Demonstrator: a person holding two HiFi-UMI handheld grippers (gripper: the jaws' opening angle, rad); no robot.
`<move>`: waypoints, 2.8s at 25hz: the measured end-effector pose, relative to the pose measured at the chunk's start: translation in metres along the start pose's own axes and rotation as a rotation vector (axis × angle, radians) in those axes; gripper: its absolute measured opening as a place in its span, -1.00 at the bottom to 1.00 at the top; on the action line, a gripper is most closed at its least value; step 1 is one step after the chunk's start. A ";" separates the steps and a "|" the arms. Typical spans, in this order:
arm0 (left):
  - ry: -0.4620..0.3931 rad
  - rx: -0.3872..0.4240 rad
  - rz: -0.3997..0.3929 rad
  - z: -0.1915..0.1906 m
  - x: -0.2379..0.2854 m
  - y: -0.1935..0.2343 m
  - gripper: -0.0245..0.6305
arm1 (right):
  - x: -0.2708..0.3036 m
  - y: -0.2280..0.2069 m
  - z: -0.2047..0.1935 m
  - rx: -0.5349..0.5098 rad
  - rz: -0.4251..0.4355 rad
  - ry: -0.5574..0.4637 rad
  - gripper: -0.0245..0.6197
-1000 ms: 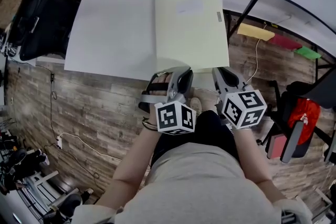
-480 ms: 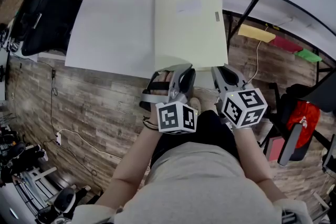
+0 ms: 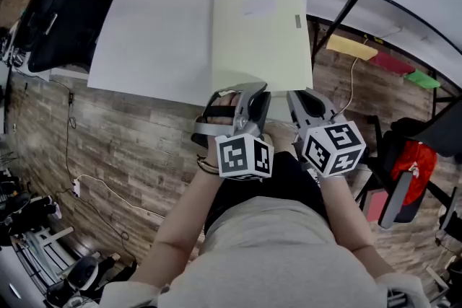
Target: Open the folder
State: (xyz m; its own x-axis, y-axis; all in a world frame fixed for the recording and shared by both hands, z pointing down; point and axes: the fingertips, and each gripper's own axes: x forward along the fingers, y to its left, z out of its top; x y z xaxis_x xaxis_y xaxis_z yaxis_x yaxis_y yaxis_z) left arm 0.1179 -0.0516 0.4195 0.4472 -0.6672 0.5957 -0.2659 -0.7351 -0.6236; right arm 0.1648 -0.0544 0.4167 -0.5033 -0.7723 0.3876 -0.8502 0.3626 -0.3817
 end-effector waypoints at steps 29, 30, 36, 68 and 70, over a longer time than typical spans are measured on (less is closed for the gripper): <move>-0.211 -0.332 -0.104 -0.042 -0.068 0.062 -0.77 | 0.061 0.069 -0.014 0.003 -0.042 0.047 -0.86; -0.216 -0.346 -0.103 -0.045 -0.070 0.066 -0.78 | 0.065 0.073 -0.016 0.002 -0.037 0.055 -0.86; -0.239 -0.427 -0.114 -0.060 -0.081 0.076 -0.78 | 0.085 0.095 -0.026 -0.021 -0.018 0.094 -0.86; -0.280 -0.628 -0.061 -0.128 -0.108 0.108 -0.81 | 0.139 0.117 -0.061 -0.143 -0.079 0.295 -0.86; -0.278 -0.651 -0.045 -0.135 -0.109 0.111 -0.81 | 0.139 0.117 -0.061 -0.136 -0.078 0.299 -0.86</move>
State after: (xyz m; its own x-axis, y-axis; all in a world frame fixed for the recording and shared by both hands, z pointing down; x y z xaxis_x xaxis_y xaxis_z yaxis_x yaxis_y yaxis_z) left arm -0.0758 -0.0766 0.3533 0.6481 -0.6430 0.4081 -0.6598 -0.7417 -0.1206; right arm -0.0143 -0.0872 0.4767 -0.4414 -0.6207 0.6480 -0.8908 0.3900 -0.2332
